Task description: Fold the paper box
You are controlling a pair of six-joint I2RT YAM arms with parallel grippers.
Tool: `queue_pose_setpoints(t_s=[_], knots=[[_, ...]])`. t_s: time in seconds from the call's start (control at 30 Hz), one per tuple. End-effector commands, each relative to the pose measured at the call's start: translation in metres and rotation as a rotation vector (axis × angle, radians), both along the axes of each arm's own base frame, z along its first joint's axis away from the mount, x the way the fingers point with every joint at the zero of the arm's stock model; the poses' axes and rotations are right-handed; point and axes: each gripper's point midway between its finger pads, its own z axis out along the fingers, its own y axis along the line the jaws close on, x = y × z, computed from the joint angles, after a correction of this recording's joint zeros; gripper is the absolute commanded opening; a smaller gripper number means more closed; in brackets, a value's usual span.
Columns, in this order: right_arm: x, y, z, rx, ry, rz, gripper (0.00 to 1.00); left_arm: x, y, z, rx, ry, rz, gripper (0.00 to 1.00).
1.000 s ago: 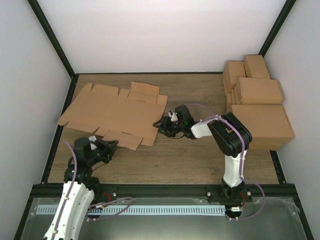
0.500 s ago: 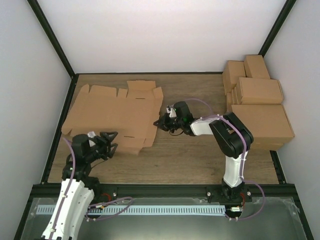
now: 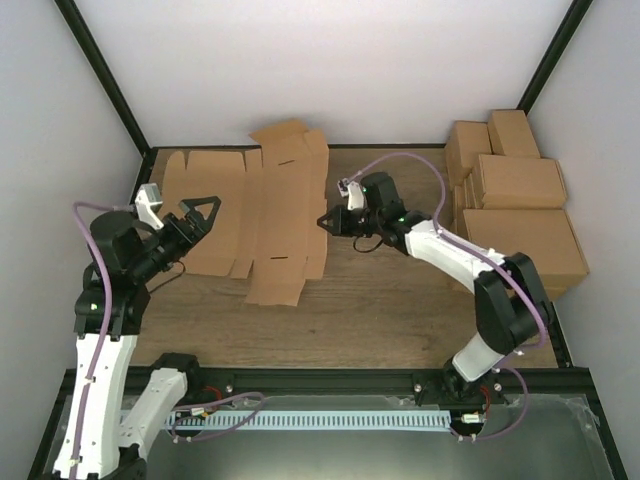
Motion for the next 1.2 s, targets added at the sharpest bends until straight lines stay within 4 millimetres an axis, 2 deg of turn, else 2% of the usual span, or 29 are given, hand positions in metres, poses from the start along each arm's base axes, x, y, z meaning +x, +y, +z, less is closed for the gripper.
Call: queue_pose_setpoints(t_s=[0.0,0.07,0.13,0.3,0.37,0.43,0.5,0.6,0.7,0.77,0.87,0.93,1.0,1.07,1.17], knots=[[-0.031,-0.009,0.036,-0.083,-0.085,0.16,0.01,0.003,0.001,0.012,0.195,-0.09,-0.054,1.0],[-0.042,-0.021,0.038,-0.129,-0.077,0.153,0.01,0.006,0.004,0.019,0.233,-0.115,-0.044,1.0],[-0.047,-0.039,0.037,-0.197,-0.089,0.106,0.01,0.017,0.006,0.016,0.265,-0.1,-0.039,1.0],[-0.032,-0.112,0.025,-0.468,-0.148,-0.221,0.01,0.036,0.005,0.002,0.315,-0.069,-0.062,1.0],[-0.029,-0.136,0.031,-0.539,-0.188,-0.32,0.01,0.044,0.005,-0.01,0.332,-0.038,-0.067,1.0],[-0.027,-0.154,0.046,-0.578,-0.248,-0.399,0.01,0.051,0.007,-0.02,0.361,-0.025,-0.067,1.0],[-0.027,-0.156,0.062,-0.568,-0.309,-0.401,0.01,0.059,0.012,-0.037,0.403,-0.014,-0.051,1.0],[-0.032,-0.15,0.084,-0.522,-0.382,-0.358,0.02,0.074,0.029,-0.071,0.477,0.03,0.03,1.0],[-0.038,-0.141,0.098,-0.476,-0.411,-0.31,0.02,0.091,0.033,-0.102,0.496,0.064,0.047,1.0],[-0.041,-0.138,0.101,-0.464,-0.409,-0.285,0.02,0.103,0.034,-0.12,0.511,0.092,0.05,1.0],[-0.043,-0.14,0.096,-0.484,-0.388,-0.276,0.02,0.125,0.04,-0.14,0.544,0.119,0.064,1.0],[-0.043,-0.143,0.091,-0.507,-0.377,-0.28,0.02,0.144,0.036,-0.154,0.55,0.116,0.032,1.0],[-0.044,-0.144,0.088,-0.514,-0.372,-0.281,0.01,0.163,0.03,-0.163,0.551,0.094,-0.008,0.98],[-0.045,-0.145,0.087,-0.513,-0.372,-0.284,0.01,0.18,0.024,-0.17,0.515,0.041,-0.037,0.88],[-0.047,-0.142,0.085,-0.494,-0.369,-0.273,0.01,0.2,0.025,-0.176,0.407,-0.024,-0.04,0.88]])
